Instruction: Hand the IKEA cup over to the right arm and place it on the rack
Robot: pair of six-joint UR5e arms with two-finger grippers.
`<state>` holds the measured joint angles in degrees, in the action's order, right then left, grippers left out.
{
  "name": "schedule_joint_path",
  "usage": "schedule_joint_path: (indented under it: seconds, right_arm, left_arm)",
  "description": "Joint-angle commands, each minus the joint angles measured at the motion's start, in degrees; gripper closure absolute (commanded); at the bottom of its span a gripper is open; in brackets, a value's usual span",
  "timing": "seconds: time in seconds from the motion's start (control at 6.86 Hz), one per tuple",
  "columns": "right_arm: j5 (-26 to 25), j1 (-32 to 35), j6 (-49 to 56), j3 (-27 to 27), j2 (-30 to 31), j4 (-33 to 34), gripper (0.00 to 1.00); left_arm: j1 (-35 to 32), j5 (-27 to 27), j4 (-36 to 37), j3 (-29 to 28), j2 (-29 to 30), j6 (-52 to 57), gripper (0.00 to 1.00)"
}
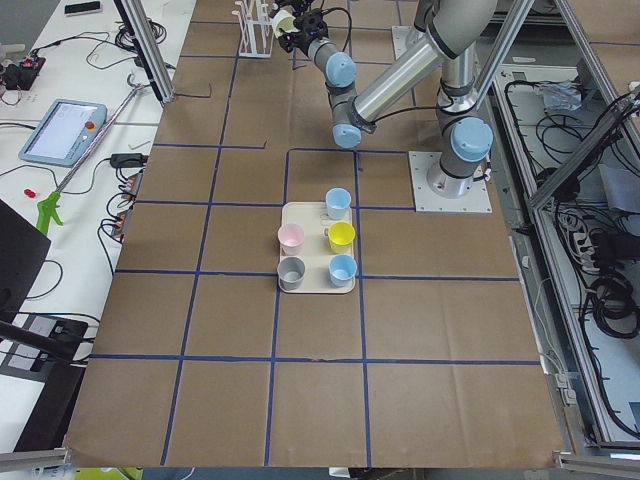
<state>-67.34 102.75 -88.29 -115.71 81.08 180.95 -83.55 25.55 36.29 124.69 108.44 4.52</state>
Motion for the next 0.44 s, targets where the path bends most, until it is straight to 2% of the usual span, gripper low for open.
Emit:
schedule_joint_path:
  seconds: [0.0,0.15,0.29]
  right_arm:
    - [-0.16,-1.23,3.18,1.44,-0.57,0.72,0.79]
    - [-0.08,-3.76,8.78,2.67,-2.32,0.9,0.79]
    - [-0.08,-6.66,15.8,4.77,-3.38,1.42,0.82]
  left_arm:
    - [8.98,-6.55,0.1,-0.23,0.19,0.05,0.01]
    - [9.28,-5.79,-0.6,-0.67,0.63,0.05,0.01]
    - [9.28,-0.91,-3.04,-1.29,0.72,0.14,0.02]
